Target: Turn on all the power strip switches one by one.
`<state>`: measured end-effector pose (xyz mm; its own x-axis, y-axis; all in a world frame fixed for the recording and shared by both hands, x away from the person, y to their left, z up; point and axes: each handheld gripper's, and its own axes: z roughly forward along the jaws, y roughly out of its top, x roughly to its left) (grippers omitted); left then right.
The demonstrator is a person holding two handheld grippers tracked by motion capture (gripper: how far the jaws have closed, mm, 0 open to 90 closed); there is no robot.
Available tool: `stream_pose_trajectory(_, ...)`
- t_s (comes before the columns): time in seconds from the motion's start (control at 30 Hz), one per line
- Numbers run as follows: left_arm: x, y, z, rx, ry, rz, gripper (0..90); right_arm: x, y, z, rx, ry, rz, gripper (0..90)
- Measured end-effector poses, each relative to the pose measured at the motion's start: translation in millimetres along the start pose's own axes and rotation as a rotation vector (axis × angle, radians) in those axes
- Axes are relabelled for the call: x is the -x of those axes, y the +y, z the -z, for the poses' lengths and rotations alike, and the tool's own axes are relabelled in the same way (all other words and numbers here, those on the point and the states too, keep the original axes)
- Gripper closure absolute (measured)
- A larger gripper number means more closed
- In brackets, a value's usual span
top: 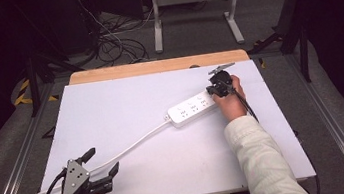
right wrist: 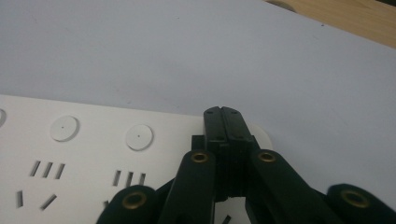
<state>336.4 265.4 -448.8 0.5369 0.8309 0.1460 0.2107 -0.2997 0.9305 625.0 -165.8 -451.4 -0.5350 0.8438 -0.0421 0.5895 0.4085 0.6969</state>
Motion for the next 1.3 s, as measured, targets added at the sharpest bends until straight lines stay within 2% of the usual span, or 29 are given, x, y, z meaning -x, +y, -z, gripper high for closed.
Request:
stream_pose_trajectory(0.3, 0.2, 0.1, 0.6, 0.003, 0.000, -0.002, 17.2, 1.8, 0.2, -0.7, -0.002, 0.012, -0.027, 90.0)
stream_pose_trajectory(0.43, 0.5, 0.2, 0.5, 0.004, -0.001, -0.004, 17.2, -0.3, 0.9, -0.7, -0.008, -0.003, -0.015, 90.0)
stream_pose_trajectory(0.6, 0.3, 0.3, 0.7, 0.004, -0.001, -0.007, 17.2, -1.0, 0.7, -1.3, -0.013, -0.005, -0.022, 90.0)
stream_pose_trajectory(0.8, 0.0, 0.3, 1.3, 0.005, 0.004, -0.006, 17.2, -3.6, 2.0, -1.1, -0.018, -0.023, -0.002, 90.0)
stream_pose_trajectory(0.83, -0.1, 0.3, 1.2, 0.004, 0.003, -0.003, 17.2, -5.0, 3.2, -1.0, -0.027, -0.032, 0.006, 90.0)
stream_pose_trajectory(0.87, -0.6, 0.4, 0.9, 0.005, 0.006, -0.005, 17.2, -8.5, 5.5, 0.4, -0.027, -0.051, 0.039, 90.0)
stream_pose_trajectory(0.9, -0.5, 0.4, 0.8, 0.004, 0.004, -0.003, 17.2, -8.5, 5.5, 0.4, -0.027, -0.051, 0.039, 90.0)
stream_pose_trajectory(0.97, -0.3, 0.5, 0.8, 0.005, 0.005, -0.005, 17.2, -11.3, 6.6, 2.3, 0.008, -0.027, 0.074, 90.0)
stream_pose_trajectory(1.0, -0.5, 0.6, 0.7, 0.005, 0.007, -0.007, 17.2, -13.8, 7.7, 5.1, 0.033, -0.031, 0.092, 90.0)
stream_pose_trajectory(1.07, -0.5, 0.5, 0.2, 0.005, 0.006, -0.004, 17.2, -17.6, 11.1, 11.0, 0.069, -0.013, 0.102, 90.0)
stream_pose_trajectory(1.1, -0.1, 0.4, 0.1, 0.002, 0.002, -0.002, 17.2, -22.2, 13.9, 14.1, 0.071, 0.018, 0.097, 90.0)
stream_pose_trajectory(1.23, 0.3, 0.5, 1.0, 0.004, 0.003, -0.005, 17.2, -29.6, 15.9, 15.1, 0.069, 0.041, 0.119, 90.0)
stream_pose_trajectory(1.3, 0.1, 0.4, 0.9, 0.004, 0.003, -0.004, 17.2, -32.0, 16.1, 14.3, 0.069, 0.057, 0.114, 90.0)
